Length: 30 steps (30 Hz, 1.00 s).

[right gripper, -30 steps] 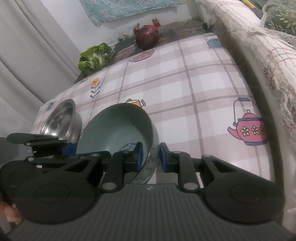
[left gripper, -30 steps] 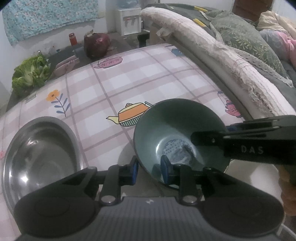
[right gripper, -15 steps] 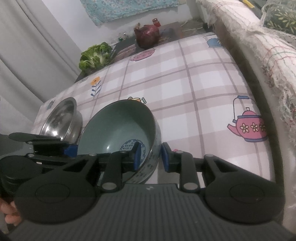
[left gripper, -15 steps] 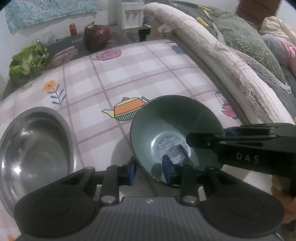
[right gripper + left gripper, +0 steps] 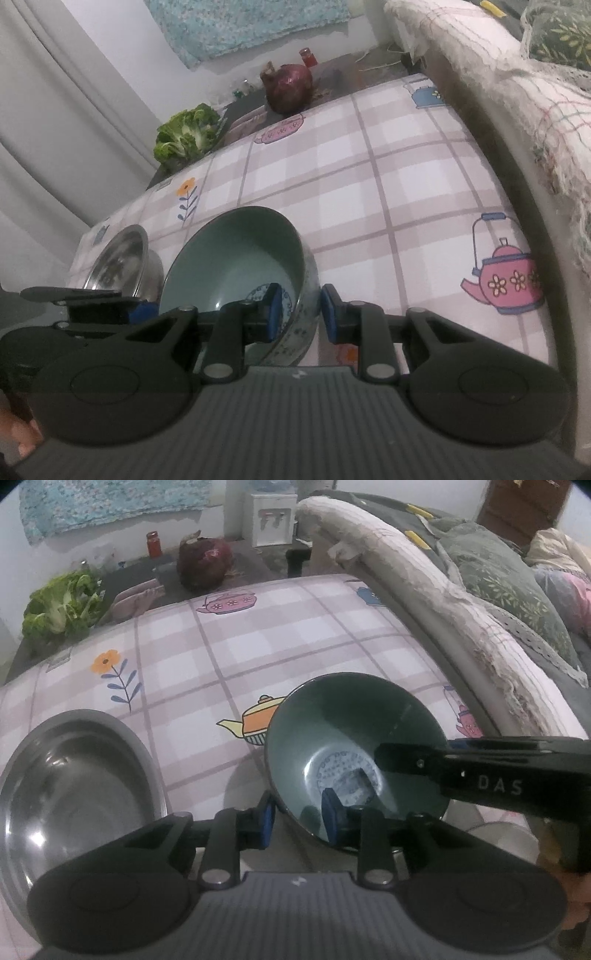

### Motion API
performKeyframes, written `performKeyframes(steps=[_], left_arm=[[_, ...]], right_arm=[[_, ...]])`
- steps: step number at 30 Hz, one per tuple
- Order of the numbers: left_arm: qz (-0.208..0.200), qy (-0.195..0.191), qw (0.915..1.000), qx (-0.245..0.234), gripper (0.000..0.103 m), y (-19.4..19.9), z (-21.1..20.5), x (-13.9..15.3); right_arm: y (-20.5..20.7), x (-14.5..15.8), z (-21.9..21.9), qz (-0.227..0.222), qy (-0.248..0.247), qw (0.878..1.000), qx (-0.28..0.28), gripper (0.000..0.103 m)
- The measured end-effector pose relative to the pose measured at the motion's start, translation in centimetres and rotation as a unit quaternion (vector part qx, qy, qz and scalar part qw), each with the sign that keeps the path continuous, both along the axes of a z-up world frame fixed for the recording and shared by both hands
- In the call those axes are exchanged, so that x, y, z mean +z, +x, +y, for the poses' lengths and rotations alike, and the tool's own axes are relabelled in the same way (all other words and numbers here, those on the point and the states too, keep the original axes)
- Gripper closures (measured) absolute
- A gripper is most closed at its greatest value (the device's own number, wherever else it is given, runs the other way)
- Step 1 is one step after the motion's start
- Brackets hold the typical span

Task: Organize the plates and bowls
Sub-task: 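Lift the green bowl with the right tool and carry it toward the steel bowls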

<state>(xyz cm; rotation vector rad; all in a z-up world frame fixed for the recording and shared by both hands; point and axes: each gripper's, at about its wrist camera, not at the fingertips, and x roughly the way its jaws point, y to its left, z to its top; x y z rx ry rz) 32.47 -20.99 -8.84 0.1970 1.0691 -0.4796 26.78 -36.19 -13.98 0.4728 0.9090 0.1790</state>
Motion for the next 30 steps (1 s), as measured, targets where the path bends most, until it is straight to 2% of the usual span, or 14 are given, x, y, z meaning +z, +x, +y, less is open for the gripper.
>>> performKeyframes(steps=[9,21,30], left_arm=[[0.008,0.001,1.0,-0.004,0.066,-0.4,-0.6,-0.6],[0.02,0.0,0.9998,0.008,0.067,-0.8,-0.3,-1.0],[0.007,-0.004,0.9999,0.01,0.067,-1.1,-0.2,-0.1]], right_arm=[[-0.4,-0.5,0.8,0.005,-0.01,1.0,0.006,0.079],[-0.6,0.2,1.9,-0.001,-0.039,0.999,0.006,0.08],[-0.7,0.8,1.6,-0.001,-0.028,1.0,0.002,0.08]])
